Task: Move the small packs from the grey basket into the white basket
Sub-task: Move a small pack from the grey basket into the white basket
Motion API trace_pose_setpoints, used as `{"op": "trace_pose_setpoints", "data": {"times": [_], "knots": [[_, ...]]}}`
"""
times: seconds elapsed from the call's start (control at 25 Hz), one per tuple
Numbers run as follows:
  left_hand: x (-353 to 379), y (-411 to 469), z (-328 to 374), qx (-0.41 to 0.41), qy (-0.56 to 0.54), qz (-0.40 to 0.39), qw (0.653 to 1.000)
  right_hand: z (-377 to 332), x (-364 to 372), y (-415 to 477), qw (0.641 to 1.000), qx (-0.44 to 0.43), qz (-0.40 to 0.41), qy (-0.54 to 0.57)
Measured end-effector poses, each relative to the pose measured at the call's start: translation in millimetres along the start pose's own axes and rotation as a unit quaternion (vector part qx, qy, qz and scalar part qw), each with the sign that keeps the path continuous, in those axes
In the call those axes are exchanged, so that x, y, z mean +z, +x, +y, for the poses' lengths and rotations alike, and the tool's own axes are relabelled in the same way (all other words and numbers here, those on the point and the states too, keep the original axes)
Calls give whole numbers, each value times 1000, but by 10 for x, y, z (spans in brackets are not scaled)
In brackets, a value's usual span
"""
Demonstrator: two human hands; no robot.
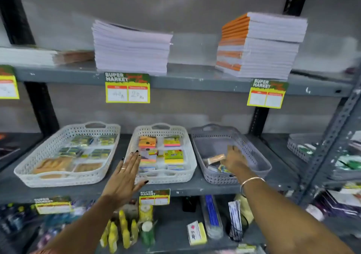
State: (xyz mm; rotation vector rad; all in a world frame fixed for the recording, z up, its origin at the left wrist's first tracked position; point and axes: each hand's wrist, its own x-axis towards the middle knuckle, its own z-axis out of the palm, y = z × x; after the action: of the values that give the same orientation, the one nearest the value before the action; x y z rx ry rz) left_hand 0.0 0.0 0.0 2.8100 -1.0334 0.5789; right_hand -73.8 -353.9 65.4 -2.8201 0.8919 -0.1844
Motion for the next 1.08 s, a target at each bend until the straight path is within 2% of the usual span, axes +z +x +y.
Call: {"op": "trace_pose_setpoints", "data": {"times": [0.12,0.24,0.44,0.72,0.84,1.08], "knots": [[127,-6,-5,-9,1,-3,1000,67,105,114,996,-2,-84,-41],[176,-50,16,-15,11,-29,999,61,244,219,989,-9,-123,-76],[146,-21,6,-14,11,-60,998,57,307,424,980,-38,-151,-126],[186,44,29,-22,10,-60,998,51,225,448,967,-36,-154,-202],[182,41,23,-23,10,-66,998,10,83,435,971,-46,-143,-187],[154,40,-2,-2,9,-64,998,-470,-307,547,960,-83,-212,-164]]}}
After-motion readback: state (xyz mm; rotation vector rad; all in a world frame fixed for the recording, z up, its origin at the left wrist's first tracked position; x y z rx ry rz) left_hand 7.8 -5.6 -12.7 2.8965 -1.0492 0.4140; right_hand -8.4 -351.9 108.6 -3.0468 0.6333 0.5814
